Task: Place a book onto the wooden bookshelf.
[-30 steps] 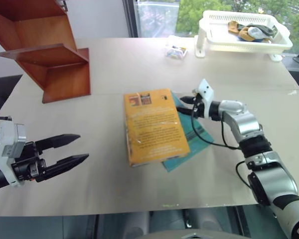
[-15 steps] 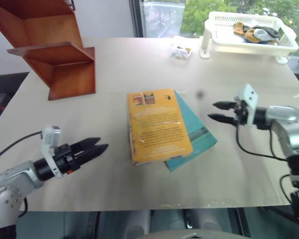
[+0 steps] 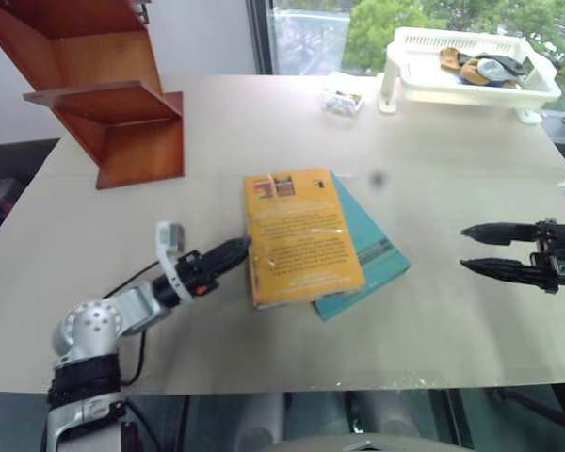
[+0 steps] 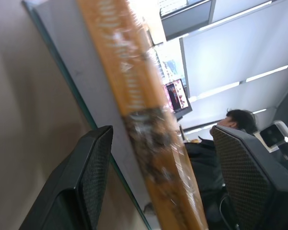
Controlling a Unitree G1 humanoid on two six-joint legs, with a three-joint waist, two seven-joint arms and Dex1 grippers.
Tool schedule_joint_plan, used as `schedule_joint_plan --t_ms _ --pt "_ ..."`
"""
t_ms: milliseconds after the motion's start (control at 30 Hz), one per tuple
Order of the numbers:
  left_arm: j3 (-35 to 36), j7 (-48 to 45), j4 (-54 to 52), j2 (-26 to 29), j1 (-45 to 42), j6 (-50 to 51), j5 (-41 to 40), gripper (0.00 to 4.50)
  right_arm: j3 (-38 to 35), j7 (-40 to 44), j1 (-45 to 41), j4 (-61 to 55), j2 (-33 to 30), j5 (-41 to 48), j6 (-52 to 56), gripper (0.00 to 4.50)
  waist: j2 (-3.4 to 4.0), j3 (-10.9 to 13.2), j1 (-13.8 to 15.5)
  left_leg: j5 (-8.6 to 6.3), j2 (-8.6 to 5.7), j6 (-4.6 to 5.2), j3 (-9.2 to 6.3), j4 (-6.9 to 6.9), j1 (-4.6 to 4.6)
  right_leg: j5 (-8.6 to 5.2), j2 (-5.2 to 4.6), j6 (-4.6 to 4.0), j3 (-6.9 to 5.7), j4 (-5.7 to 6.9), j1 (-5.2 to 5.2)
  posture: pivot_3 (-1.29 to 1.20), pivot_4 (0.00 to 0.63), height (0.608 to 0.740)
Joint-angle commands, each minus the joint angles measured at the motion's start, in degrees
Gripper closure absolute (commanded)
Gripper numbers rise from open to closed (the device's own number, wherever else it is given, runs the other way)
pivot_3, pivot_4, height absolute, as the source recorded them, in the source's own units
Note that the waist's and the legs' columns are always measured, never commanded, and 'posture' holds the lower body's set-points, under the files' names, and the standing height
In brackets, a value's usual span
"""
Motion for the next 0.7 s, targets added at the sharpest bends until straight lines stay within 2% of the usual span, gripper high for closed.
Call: schedule_joint_plan --t_ms 33,133,200,267,367,433,567,700 --pt "-1.23 -1.97 4.89 -0.58 -3.53 -0.40 1.92 1.02 -3.22 -1.18 0.91 -2.51 -0.03 1.82 -0.62 2.04 0.00 0.00 0.07 0.00 0.00 0.00 0.00 0.00 -0.01 0.00 0.01 0.00 -0.01 0.00 -0.01 0.00 0.150 0.740" --pt "-2.77 -4.92 7.90 -0.42 -6.63 1.49 2.68 1.02 -5.60 -1.50 2.26 -3.70 -0.14 4.27 0.30 2.04 0.00 0.00 0.14 0.00 0.00 0.00 0.00 0.00 -0.03 0.00 0.01 0.00 -0.01 -0.01 -0.01 0.00 0.150 0.740" --pt "-3.68 -6.55 9.93 0.19 -7.83 2.25 3.78 1.43 -6.42 -2.00 2.29 -3.73 0.02 5.17 0.09 1.95 0.00 0.00 0.16 0.00 0.00 0.00 0.00 -0.01 -0.04 0.00 0.02 0.00 -0.02 -0.04 0.00 0.00 0.150 0.740" --pt "-5.08 -8.69 10.78 1.08 -8.07 2.51 5.08 2.05 -6.64 -2.23 2.09 -3.54 0.39 5.99 -0.32 1.95 0.00 0.00 0.10 0.00 0.00 0.00 0.00 -0.01 -0.04 0.00 0.01 0.00 -0.02 -0.06 0.01 0.00 0.150 0.740" --pt "-6.12 -10.60 11.10 1.83 -8.32 2.77 6.46 3.41 -7.08 -2.14 1.71 -3.29 1.19 7.94 -0.80 1.95 0.02 -0.01 0.07 0.00 0.01 -0.01 -0.01 -0.02 -0.02 0.00 0.02 0.00 -0.02 -0.05 0.00 0.00 0.150 0.740" --pt "-5.96 -11.34 11.15 2.15 -8.62 2.92 6.79 3.99 -7.03 -2.03 1.65 -3.04 0.89 8.38 -0.72 1.95 0.02 -0.01 0.11 0.00 0.02 -0.01 -0.01 -0.03 -0.02 0.00 0.02 0.00 -0.02 -0.04 0.00 0.00 0.150 0.740" --pt "-5.38 -12.48 9.02 2.34 -8.31 0.06 8.68 4.13 -6.14 -1.85 0.82 -2.00 0.64 8.32 -1.38 1.95 0.03 -0.01 0.09 0.00 0.01 0.00 0.00 -0.02 -0.02 0.00 0.00 0.00 0.00 -0.05 0.01 0.00 0.150 0.740" --pt "-3.19 -10.28 1.20 2.47 -9.19 -4.05 9.25 4.13 -5.92 -1.24 -2.08 1.33 0.57 10.45 -0.45 1.95 0.02 -0.01 0.15 0.01 0.03 -0.01 -0.02 -0.02 -0.04 0.00 0.00 0.00 -0.02 -0.05 0.01 0.00 0.150 0.740"
